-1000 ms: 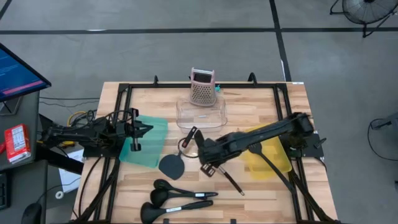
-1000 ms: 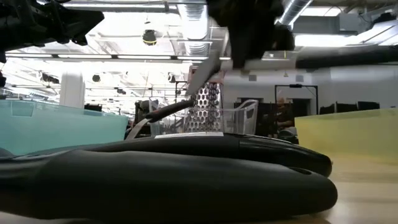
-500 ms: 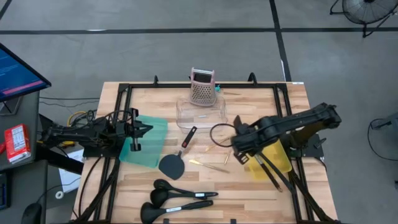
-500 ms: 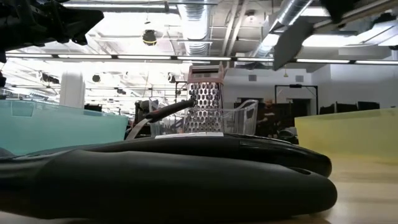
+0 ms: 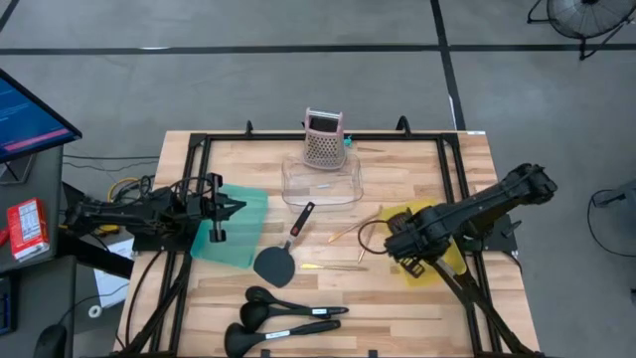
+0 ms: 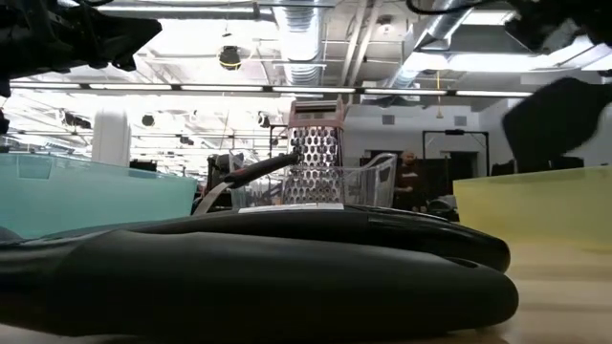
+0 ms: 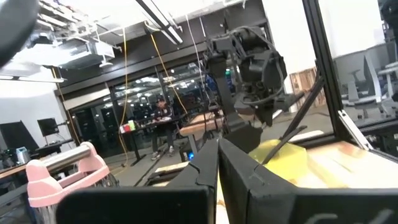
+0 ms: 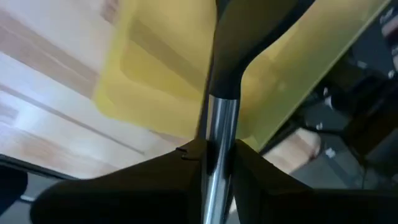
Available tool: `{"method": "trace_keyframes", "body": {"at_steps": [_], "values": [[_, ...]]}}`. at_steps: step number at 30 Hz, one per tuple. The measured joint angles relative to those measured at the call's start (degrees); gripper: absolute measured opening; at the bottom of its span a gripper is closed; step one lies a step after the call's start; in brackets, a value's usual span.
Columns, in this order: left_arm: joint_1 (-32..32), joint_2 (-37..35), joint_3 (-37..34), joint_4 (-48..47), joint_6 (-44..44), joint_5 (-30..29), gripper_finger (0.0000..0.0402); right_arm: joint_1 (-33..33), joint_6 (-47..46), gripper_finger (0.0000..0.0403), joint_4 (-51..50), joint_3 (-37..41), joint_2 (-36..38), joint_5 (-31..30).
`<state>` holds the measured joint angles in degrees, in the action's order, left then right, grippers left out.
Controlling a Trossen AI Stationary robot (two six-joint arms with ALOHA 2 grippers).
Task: Pick & Place Kitchen Items
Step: Put the black spatula into the yellow bin
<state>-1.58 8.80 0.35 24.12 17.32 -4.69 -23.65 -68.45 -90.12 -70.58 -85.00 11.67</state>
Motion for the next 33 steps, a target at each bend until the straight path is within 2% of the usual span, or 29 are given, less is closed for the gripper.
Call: {"method": "trace_keyframes", "body": {"at_steps": [3,13,33], "values": [[0.00,0.21,0.00,0.38,0.00,-0.01,0.0002,-0.35,2.19,0.0042,0.10,2.73,-0.10,1.90],[0.00,0.26,-0.01,0.39,0.00,0.00,0.0002,-0.12,6.79,0.0043,0.12,8.05,-0.52,1.66],[0.00,0.26,-0.01,0.46,0.00,0.02,0.0002,4.15,5.44,0.0043,0.11,14.39,-0.54,-0.20]]}}
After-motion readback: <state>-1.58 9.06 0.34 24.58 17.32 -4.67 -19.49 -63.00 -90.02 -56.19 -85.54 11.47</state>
